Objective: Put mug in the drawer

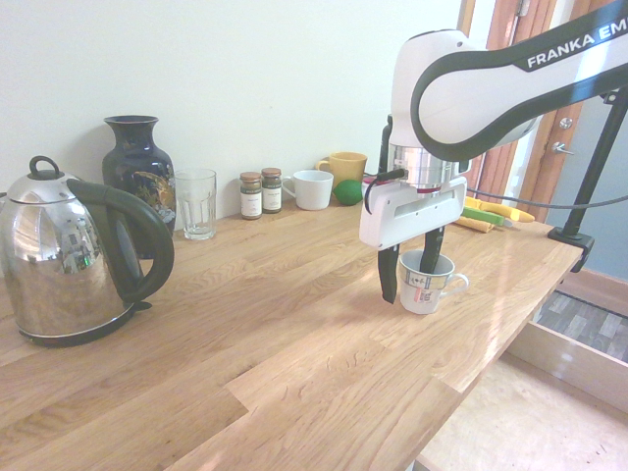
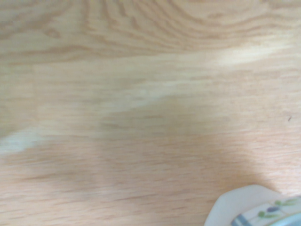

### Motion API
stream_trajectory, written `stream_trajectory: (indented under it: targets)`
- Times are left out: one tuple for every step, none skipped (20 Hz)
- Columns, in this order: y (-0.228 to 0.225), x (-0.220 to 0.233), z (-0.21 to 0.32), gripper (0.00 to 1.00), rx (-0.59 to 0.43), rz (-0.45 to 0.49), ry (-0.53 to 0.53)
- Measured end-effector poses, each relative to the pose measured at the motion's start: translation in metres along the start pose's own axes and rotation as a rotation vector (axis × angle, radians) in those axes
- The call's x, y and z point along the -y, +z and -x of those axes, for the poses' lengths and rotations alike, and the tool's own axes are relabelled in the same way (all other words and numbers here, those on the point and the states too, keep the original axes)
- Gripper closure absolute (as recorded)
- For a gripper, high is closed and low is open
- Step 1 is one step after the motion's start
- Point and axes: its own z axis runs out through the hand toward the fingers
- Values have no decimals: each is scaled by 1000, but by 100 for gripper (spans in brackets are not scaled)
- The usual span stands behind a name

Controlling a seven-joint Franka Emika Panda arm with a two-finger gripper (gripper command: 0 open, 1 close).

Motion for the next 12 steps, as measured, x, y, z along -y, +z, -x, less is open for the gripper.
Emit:
stream_trajectory:
  targets:
    - [2,0,-1,0,2,3,1]
    - [4,-1,-1,0,3,5,1]
    - [6,-1,-2,100,3,7,2]
    - [7,-1,-3,100,3,8,1]
    - [8,-2,-4,100,2,7,0]
    - [9,-2,-5,100,0,7,-1]
    - [10,-2,-5,100,0,7,-1]
    - [10,-2,-6,100,-1,6,-1]
    - [10,-2,-6,100,-1,5,0]
    - [10,-2,-6,100,-1,4,0]
    - [10,-2,-6,100,-1,3,0]
    - [10,-2,-6,100,-1,3,0]
